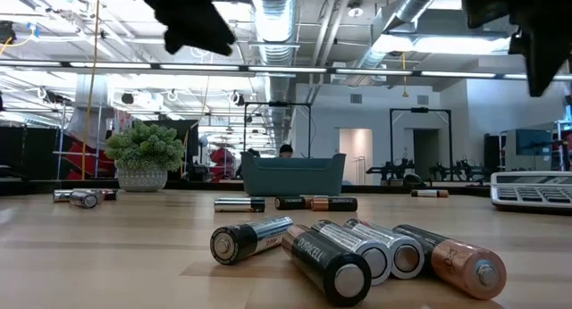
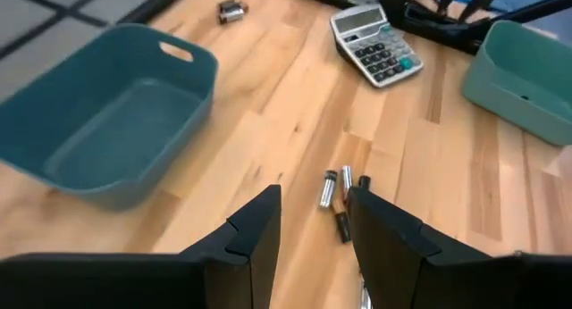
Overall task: Sort batteries
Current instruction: Put the black battery into the blue bin
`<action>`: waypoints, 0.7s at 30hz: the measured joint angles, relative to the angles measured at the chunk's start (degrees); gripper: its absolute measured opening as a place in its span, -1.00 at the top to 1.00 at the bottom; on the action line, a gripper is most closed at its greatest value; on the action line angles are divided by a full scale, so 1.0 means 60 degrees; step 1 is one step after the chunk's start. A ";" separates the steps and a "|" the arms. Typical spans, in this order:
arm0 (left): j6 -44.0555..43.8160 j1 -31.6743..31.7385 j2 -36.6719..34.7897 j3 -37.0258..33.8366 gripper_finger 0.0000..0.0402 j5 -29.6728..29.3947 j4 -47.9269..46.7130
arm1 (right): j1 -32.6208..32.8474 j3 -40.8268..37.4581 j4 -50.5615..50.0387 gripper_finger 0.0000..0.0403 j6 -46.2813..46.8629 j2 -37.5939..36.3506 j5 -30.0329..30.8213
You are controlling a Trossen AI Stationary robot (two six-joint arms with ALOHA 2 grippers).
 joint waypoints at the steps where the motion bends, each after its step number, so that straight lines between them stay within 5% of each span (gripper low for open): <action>1: -0.0061 0.0000 0.0325 0.0203 0.36 0.0002 -0.0097 | 0.0019 -0.0199 0.0191 0.35 -0.0067 -0.0360 0.0216; 11: -0.0333 -0.0087 0.3011 0.2039 0.36 0.0299 -0.1177 | -0.0056 -0.2457 0.2212 0.39 -0.0222 -0.4266 0.1129; 21: -0.0641 -0.0160 0.4230 0.2797 0.36 0.0523 -0.1624 | -0.0492 -0.3350 0.2792 0.39 -0.0221 -0.4569 0.1127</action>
